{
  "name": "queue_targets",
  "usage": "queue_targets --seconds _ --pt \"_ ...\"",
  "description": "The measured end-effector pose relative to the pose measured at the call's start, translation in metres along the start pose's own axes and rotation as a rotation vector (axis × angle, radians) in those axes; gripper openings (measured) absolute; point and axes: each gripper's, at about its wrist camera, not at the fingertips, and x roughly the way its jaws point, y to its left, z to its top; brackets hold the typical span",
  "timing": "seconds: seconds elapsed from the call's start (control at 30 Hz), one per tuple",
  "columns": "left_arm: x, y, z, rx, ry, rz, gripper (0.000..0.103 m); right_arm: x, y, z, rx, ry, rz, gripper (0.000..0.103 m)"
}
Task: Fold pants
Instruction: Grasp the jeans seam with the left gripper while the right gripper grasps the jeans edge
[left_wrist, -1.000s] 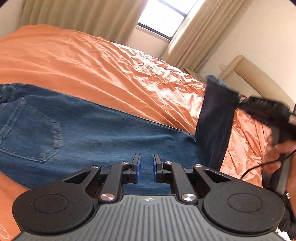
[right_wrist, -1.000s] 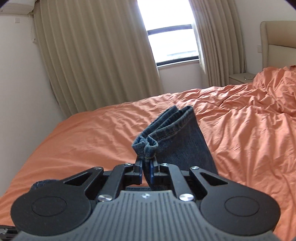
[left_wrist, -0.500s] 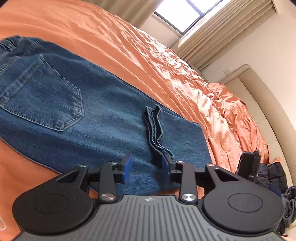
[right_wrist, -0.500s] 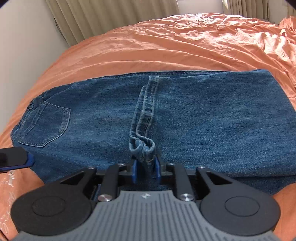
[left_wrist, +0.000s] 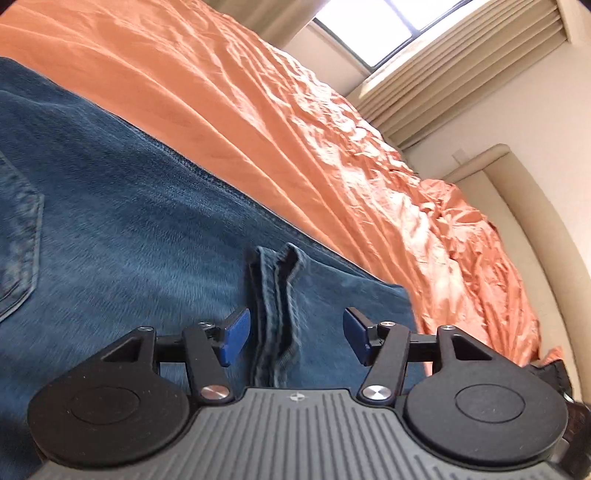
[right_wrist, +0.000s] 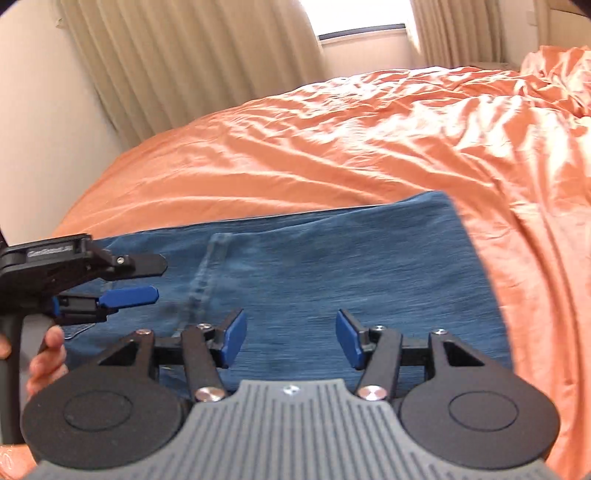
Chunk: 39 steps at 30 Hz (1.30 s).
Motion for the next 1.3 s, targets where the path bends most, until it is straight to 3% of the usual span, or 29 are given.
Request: queue_targets --seconds 0.1,0.17,0.2,0.23,0.3,0.47,0.53,0.6,0.7,0.83,1.1,1.27,1.3 --pt "0.027 0.001 0.007 -0.002 0.003 0.021 0.064 -0.005 -0.027 0.001 0.001 -0.007 -0.031 0.047" --pt "0.038 -0.001 0.008 0.008 0.002 0.028 0.060 -0.010 -0.044 0.001 -0.002 -0.017 -0.066 0.028" --pt "0.041 -0.004 0.008 0.023 0.000 0.036 0.046 -0.012 -0.052 0.002 0.000 -0.022 -0.074 0.023" --pt "0.043 -0.009 0.007 0.055 -0.004 0.055 0.026 -0.013 -0.063 0.002 0.010 -0.026 -0.076 0.020" --pt "0.040 -0.022 0.004 0.144 -0.042 0.091 0.006 -0.014 -0.077 0.004 0.023 -0.030 -0.077 0.016" --pt "0.002 -0.069 -0.006 0.358 -0.157 0.046 0.006 -0.017 -0.099 0.014 0.008 -0.049 -0.071 0.004" --pt "-0.017 -0.087 -0.006 0.417 -0.199 0.027 0.006 -0.014 -0.101 0.025 -0.013 -0.060 -0.067 0.003" --pt "-0.023 -0.094 0.001 0.440 -0.197 0.054 0.006 -0.009 -0.100 0.036 -0.041 -0.069 -0.070 0.003" --pt "-0.003 -0.081 0.013 0.410 -0.142 0.139 0.006 0.013 -0.099 0.057 -0.053 -0.066 -0.068 0.002" --pt "0.027 -0.045 0.017 0.322 -0.075 0.181 0.006 0.055 -0.102 0.079 -0.060 -0.038 -0.073 0.000" --pt "0.053 -0.014 0.010 0.261 -0.019 0.208 0.006 0.123 -0.118 0.087 -0.059 0.081 -0.098 0.000" --pt "0.056 -0.007 0.012 0.220 0.011 0.208 0.009 0.128 -0.111 0.088 -0.103 0.113 -0.124 0.000" --pt "0.055 -0.010 0.013 0.222 0.020 0.220 0.013 0.125 -0.110 0.090 -0.103 0.112 -0.128 0.000"
